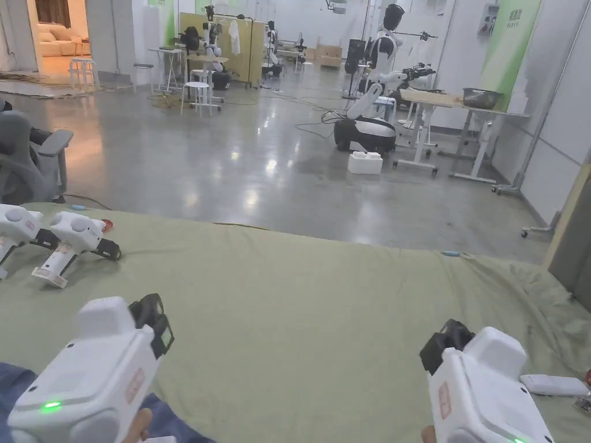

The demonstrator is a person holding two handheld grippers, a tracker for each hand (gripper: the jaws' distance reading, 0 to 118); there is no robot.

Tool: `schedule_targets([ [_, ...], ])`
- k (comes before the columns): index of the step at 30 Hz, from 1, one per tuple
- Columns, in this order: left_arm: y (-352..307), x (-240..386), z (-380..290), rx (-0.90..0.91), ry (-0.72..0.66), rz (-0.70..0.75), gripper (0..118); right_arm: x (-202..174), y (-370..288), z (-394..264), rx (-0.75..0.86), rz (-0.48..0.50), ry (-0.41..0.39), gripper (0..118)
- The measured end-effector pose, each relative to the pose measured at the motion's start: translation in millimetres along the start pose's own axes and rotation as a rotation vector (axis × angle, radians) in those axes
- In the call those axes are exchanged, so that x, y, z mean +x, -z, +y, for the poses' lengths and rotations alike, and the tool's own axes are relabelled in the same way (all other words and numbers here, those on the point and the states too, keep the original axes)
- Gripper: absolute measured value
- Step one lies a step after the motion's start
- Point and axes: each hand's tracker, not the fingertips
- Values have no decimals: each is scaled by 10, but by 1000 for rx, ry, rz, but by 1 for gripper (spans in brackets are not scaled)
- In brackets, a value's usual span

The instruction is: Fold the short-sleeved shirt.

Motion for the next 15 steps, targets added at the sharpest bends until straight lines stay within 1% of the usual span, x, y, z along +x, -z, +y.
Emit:
schedule_targets([
  [1, 8, 101, -9, 1, 219, 16, 0, -73, 10, 6, 10, 46, -138, 4],
  [2, 18, 197, -37, 6, 452, 40, 0, -179, 17, 0, 20, 92, -359, 4],
  [3, 34, 257, -80, 0, 632, 60, 0, -301, 11, -44, 49, 99, -620, 4],
  [4, 50, 285, -110, -5, 766, 77, 0, -381, 4, -99, 73, 87, -807, 4],
  [5, 62, 291, -144, 1, 874, 74, 0, -450, -1, -205, 103, 43, -1012, 4],
  [6, 170, 285, -300, 13, 947, 82, 0, -455, -11, -272, 152, 39, -1134, 4],
  [8, 186, 257, -351, 38, 1086, 101, 0, -415, -9, -323, 163, 110, -1241, 4],
  [9, 176, 237, -368, 49, 1150, 119, 0, -403, 3, -366, 158, 117, -1300, 4],
  [11, 148, 196, -375, 60, 1207, 119, 0, -391, -1, -448, 188, 101, -1415, 4],
  [13, 134, 170, -369, 68, 1192, 114, 0, -366, -12, -475, 197, 110, -1439, 4],
  [14, 107, 137, -336, 64, 1129, 105, 0, -366, -11, -463, 176, 116, -1402, 4],
  [15, 102, 127, -289, 45, 1016, 97, 0, -360, -9, -456, 147, 128, -1335, 4],
])
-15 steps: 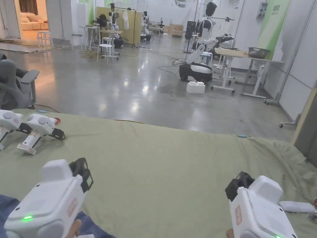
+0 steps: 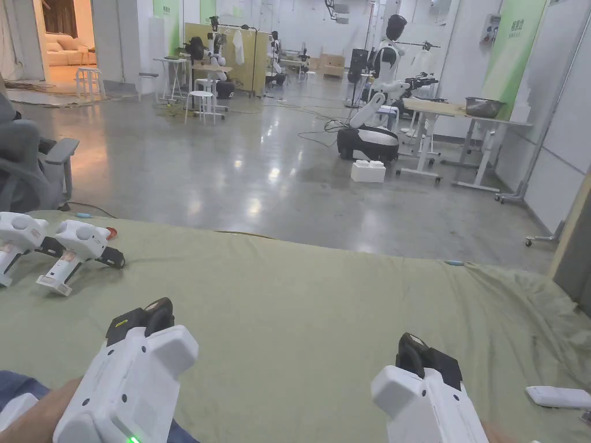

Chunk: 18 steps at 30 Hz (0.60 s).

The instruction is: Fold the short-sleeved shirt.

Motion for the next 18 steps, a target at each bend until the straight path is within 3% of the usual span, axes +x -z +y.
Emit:
schedule_targets([
  [1, 2, -37, 7, -10, -90, -8, 0, 24, 5, 6, -16, 9, 83, 4],
  [6, -16, -319, -71, -38, -823, -91, 0, 335, -87, -13, -122, 36, 739, 4],
  [9, -58, -345, -143, -26, -1089, -100, 0, 325, -87, -85, -137, 35, 1008, 4],
  [11, -82, -326, -190, -6, -1190, -107, 0, 252, -57, -158, -139, 25, 1118, 4],
  [14, -137, -342, -253, 20, -1247, -122, 0, 245, -68, -157, -167, -8, 1223, 4],
  [18, -185, -420, -348, -3, -1214, -115, 0, 262, -63, -162, -183, -20, 1239, 4],
])
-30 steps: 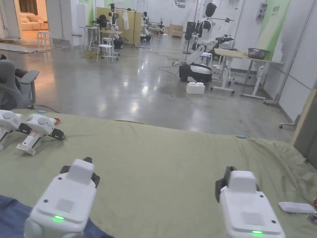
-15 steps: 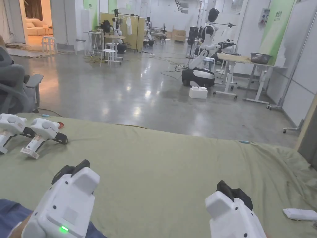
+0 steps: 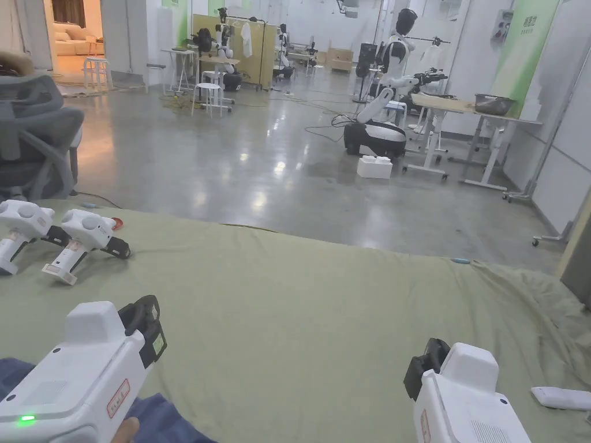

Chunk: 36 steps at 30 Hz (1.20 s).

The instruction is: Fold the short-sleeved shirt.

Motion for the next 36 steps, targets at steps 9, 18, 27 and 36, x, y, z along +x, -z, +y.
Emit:
schedule_targets([
  [9, -234, -861, 154, -263, 143, 180, 0, -91, 55, -148, -58, 39, -80, 4],
  [18, -289, -1927, -214, -731, 149, 247, 2, -346, 93, -420, -141, 102, -125, 4],
  [27, -152, -1977, -875, -987, 156, 261, 93, -531, 107, -665, -208, 125, -158, 4],
  [36, -214, -1762, -955, -944, 216, 264, 14, -573, 98, -790, -245, 123, -172, 4],
])
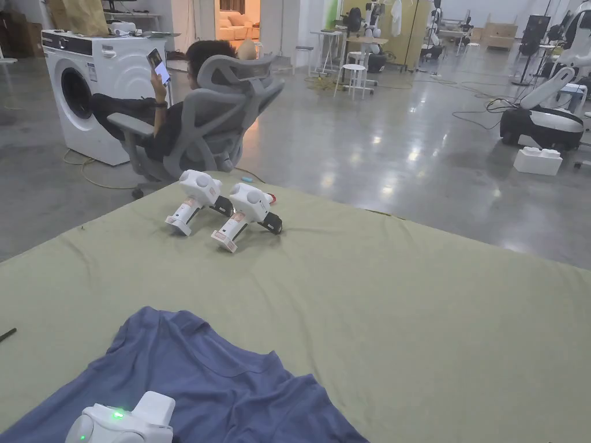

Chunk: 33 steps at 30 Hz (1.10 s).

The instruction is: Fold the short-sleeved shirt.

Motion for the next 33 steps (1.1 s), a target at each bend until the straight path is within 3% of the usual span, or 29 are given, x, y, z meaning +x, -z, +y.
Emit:
schedule_targets([
  [1, -26, -22, -19, 6, 22, 24, 3, -3, 5, -9, -2, 3, 6, 4],
  [3, -14, -49, -66, 13, 32, 29, 0, -23, 10, -27, -7, 4, 9, 4],
  [9, -82, -261, -107, 106, -46, -25, 0, -35, -15, -46, -11, 13, 7, 4],
  [20, -791, -408, 44, 403, -178, -29, 0, 67, -87, 27, 22, -1, 20, 4],
  [33, -1759, 9, 794, 702, -110, -95, 0, 296, -237, 173, 82, -19, 47, 4],
])
